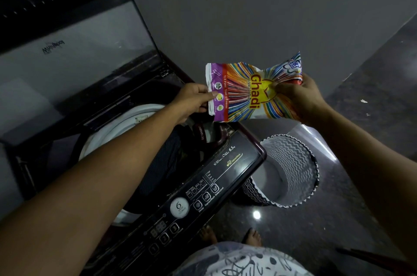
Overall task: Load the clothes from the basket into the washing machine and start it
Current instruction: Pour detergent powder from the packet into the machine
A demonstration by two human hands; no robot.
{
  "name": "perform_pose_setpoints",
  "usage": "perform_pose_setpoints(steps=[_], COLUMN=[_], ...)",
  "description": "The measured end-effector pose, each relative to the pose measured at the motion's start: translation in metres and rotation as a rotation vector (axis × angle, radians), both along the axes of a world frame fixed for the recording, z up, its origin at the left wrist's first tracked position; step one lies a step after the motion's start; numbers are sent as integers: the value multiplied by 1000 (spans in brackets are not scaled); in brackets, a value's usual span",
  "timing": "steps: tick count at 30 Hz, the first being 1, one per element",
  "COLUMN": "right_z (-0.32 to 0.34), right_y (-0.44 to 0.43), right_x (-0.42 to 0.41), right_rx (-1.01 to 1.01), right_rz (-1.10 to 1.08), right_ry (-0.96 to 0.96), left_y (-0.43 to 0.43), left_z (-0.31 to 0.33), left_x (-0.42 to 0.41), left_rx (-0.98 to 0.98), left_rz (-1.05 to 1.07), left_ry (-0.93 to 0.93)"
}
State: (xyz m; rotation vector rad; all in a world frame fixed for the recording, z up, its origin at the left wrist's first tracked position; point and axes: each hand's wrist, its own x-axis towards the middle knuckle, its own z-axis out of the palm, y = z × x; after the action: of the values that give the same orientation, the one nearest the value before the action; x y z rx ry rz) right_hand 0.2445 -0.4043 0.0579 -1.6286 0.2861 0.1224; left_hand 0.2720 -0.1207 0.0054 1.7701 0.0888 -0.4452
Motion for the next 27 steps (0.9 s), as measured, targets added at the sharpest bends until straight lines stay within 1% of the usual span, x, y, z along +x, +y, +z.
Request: perform_pose_setpoints(steps=[7,27], right_z=[0,-3], right_y=[1,-2], right_x=[1,3], right_rx=[14,-49], right_rz=[2,31], right_ry=[22,29], left_y=[2,2], left_z=[-1,-1], left_x=[2,-2], left_rx=[4,-8], left_rz=[-3,5], left_ry=[0,10])
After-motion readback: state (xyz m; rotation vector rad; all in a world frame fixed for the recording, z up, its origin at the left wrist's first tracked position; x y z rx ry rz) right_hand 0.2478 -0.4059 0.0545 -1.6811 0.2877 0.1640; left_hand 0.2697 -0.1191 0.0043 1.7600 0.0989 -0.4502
